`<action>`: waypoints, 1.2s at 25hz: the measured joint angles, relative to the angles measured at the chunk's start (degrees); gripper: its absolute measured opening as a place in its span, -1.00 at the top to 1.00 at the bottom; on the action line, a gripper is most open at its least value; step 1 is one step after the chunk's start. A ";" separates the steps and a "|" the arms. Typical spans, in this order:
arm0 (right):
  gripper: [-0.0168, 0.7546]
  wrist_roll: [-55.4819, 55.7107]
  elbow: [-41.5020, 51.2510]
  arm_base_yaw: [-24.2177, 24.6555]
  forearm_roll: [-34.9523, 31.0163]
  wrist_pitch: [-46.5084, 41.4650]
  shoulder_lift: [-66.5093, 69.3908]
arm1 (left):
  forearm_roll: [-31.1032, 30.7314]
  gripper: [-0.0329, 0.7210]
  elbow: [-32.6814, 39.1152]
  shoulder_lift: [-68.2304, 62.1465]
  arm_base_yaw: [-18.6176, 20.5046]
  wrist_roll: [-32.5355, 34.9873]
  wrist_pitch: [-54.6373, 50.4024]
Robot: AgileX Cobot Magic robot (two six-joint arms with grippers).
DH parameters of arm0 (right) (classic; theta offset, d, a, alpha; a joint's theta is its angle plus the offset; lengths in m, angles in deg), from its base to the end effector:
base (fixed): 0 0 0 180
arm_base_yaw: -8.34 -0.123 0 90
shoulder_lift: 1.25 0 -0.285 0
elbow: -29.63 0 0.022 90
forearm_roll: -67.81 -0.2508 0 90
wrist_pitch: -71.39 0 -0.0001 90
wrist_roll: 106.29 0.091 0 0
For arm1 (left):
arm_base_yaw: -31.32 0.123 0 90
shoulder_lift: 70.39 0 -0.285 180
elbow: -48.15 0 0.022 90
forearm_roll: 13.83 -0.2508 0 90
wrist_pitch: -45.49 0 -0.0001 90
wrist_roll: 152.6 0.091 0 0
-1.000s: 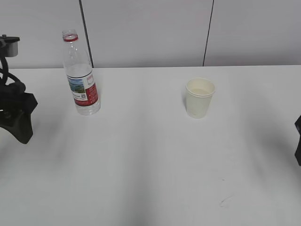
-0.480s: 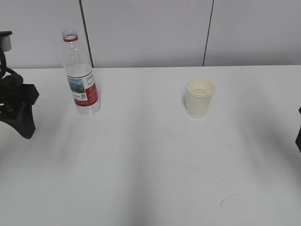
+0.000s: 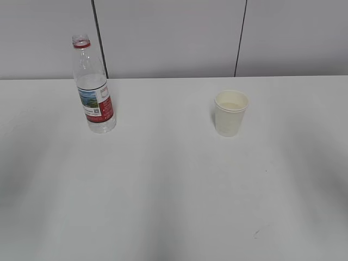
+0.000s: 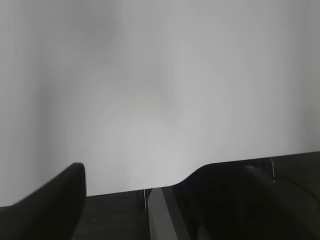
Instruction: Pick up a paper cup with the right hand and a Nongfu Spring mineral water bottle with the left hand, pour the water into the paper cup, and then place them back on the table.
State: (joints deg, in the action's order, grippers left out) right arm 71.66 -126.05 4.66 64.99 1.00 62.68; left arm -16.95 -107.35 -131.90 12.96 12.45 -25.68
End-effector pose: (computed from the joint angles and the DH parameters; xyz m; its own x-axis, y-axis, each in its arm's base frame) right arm 0.1572 0.0143 0.3240 -0.9275 -0.0789 -0.3653 -0.0988 0.9944 0.0361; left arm 0.1419 -0.0421 0.3291 -0.9201 0.0518 -0.3883 0.0761 0.9960 -0.0475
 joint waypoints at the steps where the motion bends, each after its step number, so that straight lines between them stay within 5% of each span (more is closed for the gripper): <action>1: -0.56 0.00 1.60 0.00 0.00 -0.11 -1.98 | 0.01 -0.55 0.66 2.93 0.00 0.05 -0.11; 17: -0.56 -4.79 22.73 0.00 0.00 6.67 -37.84 | -2.66 -0.47 13.38 43.04 0.00 2.06 3.53; 30: -0.55 -6.23 28.59 0.00 0.40 9.42 -57.08 | -2.08 -0.47 21.31 54.49 0.00 5.71 8.91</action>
State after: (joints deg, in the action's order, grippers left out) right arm 65.44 -97.47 4.66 65.39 10.41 5.60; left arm -19.02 -86.04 -77.41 12.96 18.17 -16.77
